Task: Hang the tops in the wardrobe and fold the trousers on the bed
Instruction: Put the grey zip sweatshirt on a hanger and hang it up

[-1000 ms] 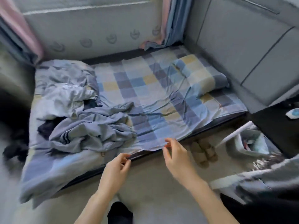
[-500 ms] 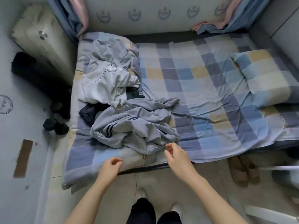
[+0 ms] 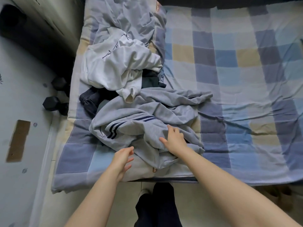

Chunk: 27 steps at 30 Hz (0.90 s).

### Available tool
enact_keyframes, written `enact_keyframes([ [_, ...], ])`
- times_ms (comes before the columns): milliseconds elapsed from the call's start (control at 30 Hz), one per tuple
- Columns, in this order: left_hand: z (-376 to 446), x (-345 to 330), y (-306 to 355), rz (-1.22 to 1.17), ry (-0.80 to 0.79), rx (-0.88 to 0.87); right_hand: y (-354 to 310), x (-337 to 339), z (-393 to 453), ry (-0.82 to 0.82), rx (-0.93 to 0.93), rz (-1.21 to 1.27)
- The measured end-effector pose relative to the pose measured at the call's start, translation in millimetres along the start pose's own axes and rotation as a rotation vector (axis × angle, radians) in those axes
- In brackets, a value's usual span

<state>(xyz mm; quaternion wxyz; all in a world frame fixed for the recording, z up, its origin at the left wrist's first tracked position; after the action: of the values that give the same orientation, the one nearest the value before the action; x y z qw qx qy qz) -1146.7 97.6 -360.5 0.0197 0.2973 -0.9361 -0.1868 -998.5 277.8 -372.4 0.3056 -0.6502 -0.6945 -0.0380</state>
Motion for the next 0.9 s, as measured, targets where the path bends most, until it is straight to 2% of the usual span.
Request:
enact_keyframes([
  [167, 43, -10, -20, -0.222, -0.008, 0.082, -9, -17, 48, -0.095, -0.002, -0.074],
  [267, 55, -18, -21, -0.403, -0.015, 0.085, -22, -16, 43, -0.037, 0.101, 0.183],
  [333, 58, -22, -15, -0.516, -0.011, 0.072, -26, -11, 24, -0.055, 0.193, 0.34],
  [467, 47, -37, 20, -0.627, -0.062, -0.053, -14, -1, -30, -0.33, 0.227, 0.652],
  [533, 34, -53, 46, -0.724, -0.093, -0.103, -7, 8, -58, -0.422, 0.191, 0.746],
  [567, 28, -53, 58, -0.758, -0.054, -0.118, -5, 12, -72, -0.445, 0.178, 0.772],
  [667, 12, -39, 74, -0.781, 0.12, -0.156, 5, 33, -114, -0.416, 0.173, 0.813],
  [767, -21, -10, 91, -0.763, 0.365, -0.328, 14, 62, -149, -0.315, 0.196, 0.852],
  [900, -69, -6, 130, -0.63, 0.249, -0.574, 35, 93, -186, -0.145, 0.213, 0.847],
])
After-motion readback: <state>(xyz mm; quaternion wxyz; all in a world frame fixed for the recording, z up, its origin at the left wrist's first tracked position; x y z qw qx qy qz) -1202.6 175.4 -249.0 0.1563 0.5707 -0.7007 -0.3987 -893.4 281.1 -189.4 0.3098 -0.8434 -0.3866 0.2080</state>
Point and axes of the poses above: each hand's wrist, its own z-axis towards the middle knuckle, its own x-axis out of the back of the hand, y = z × x, the point moved 6 cm from there along z, towards the middle knuckle, and after that the axes turned 13 degrees about -y, right-handed, at the moved point
